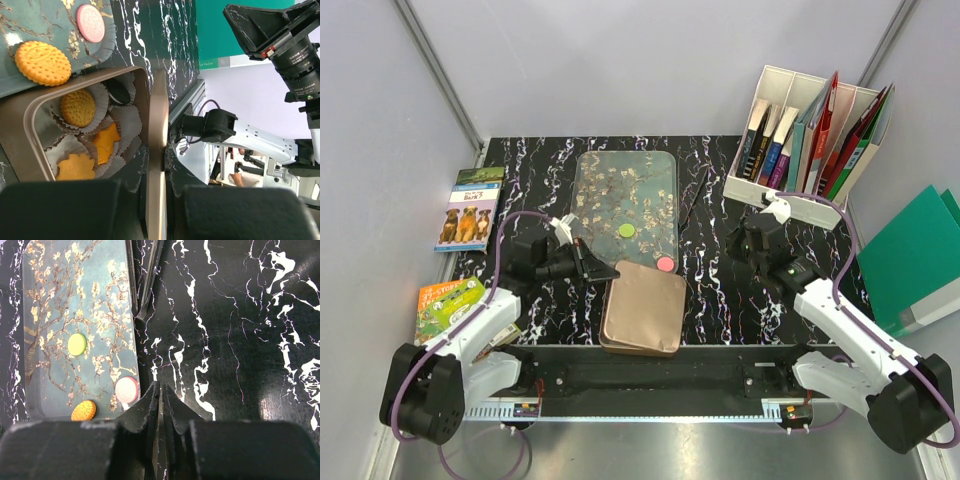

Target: Pack the cookies

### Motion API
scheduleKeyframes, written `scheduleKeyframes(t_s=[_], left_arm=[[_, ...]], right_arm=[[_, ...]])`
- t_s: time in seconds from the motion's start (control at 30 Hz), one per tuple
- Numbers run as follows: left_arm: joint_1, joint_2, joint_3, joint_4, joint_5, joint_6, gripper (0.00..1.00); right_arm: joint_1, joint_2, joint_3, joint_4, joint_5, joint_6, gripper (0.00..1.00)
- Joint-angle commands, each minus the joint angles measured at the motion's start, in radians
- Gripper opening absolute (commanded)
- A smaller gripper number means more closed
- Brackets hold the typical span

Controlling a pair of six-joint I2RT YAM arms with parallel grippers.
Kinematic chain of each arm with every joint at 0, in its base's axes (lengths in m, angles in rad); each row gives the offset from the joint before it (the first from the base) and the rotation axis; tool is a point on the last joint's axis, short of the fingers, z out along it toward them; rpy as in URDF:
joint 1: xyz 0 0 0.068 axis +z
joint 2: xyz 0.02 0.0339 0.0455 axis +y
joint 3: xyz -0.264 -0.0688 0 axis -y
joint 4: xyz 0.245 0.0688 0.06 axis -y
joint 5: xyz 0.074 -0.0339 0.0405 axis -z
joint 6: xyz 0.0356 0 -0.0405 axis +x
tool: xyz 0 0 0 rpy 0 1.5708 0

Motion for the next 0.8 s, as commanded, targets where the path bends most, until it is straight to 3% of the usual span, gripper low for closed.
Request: scheduleKeyframes(t_s=[0.0, 0.37, 0.77], left_arm=[[0.016, -0.036, -0.015, 0.083, -0.012, -0.014, 0.0], [0.045, -0.02, -0.061, 0.08, -0.059, -0.013, 0.0], [0.053, 0.021, -0.047, -0.114, -0.179, 0.058, 0.0]], right_arm=[[0.002, -0.009, -0.012, 0.031, 0.0, 0.004, 0.13], [0.0, 0.0, -0.017, 0.034, -0.014, 0.007, 0.14], [0.0, 0.006, -0.022, 0.052, -0.07, 0.008, 0.17]])
